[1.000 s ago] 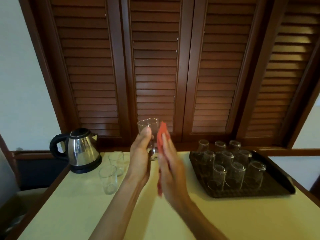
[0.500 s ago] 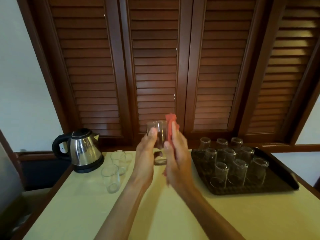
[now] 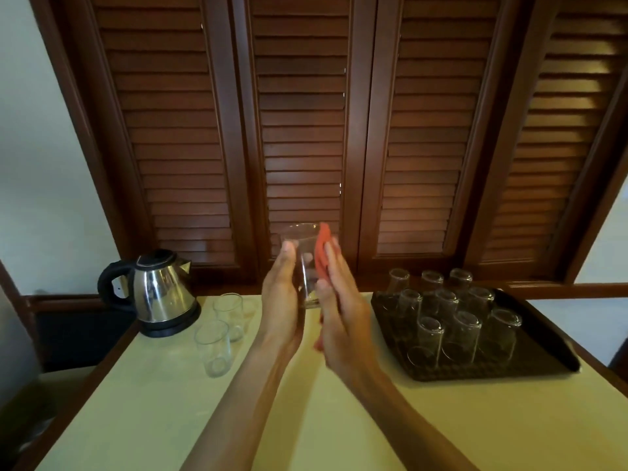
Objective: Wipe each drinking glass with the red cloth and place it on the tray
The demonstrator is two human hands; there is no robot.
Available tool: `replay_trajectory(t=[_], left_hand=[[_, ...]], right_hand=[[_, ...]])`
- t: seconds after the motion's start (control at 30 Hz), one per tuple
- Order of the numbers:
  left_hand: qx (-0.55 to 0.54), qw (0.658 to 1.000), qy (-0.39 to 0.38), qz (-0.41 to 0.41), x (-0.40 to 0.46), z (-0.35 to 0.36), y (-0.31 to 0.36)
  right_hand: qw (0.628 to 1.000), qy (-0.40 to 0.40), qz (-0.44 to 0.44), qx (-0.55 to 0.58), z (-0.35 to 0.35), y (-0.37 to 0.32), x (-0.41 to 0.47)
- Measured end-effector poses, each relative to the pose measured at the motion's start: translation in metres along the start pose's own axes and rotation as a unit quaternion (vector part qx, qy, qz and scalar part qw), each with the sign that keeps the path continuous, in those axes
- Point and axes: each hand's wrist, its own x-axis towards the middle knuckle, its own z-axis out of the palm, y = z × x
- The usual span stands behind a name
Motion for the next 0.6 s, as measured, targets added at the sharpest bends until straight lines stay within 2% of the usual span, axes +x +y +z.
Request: replay_trajectory(t=[0.1, 0.17, 0.27, 0.37, 0.47, 0.5, 0.6], left_hand=[[0.032, 0.999, -0.009, 0.0, 0.004, -0.001, -0.003], [0.064, 0.997, -0.026, -0.019, 0.005, 0.003, -0.009], [0.05, 0.997, -0.031, -0.052, 0.009, 0.007, -0.007], [0.064, 0.996, -0.025, -0.062, 0.007, 0.001, -0.004], [0.062, 0.996, -0.013, -0.069, -0.02, -0.01, -0.019], [0.063, 0.996, -0.018, -0.065, -0.033, -0.013, -0.026], [0.07, 0.993, -0.027, -0.086, -0.062, -0.012, -0.04]], right_hand=[[0.998, 0.002, -0.027, -0.059, -0.001, 0.013, -0.007], [0.998, 0.028, -0.008, -0.05, -0.009, 0.015, 0.02], [0.999, 0.027, -0.014, -0.045, -0.019, 0.011, 0.042], [0.995, -0.004, -0.002, -0.099, -0.008, 0.007, 0.005], [0.984, -0.021, -0.074, -0.162, -0.004, 0.017, -0.042], [0.987, -0.011, -0.072, -0.146, -0.009, 0.021, -0.045], [0.998, 0.02, 0.032, -0.053, -0.022, 0.016, -0.039]])
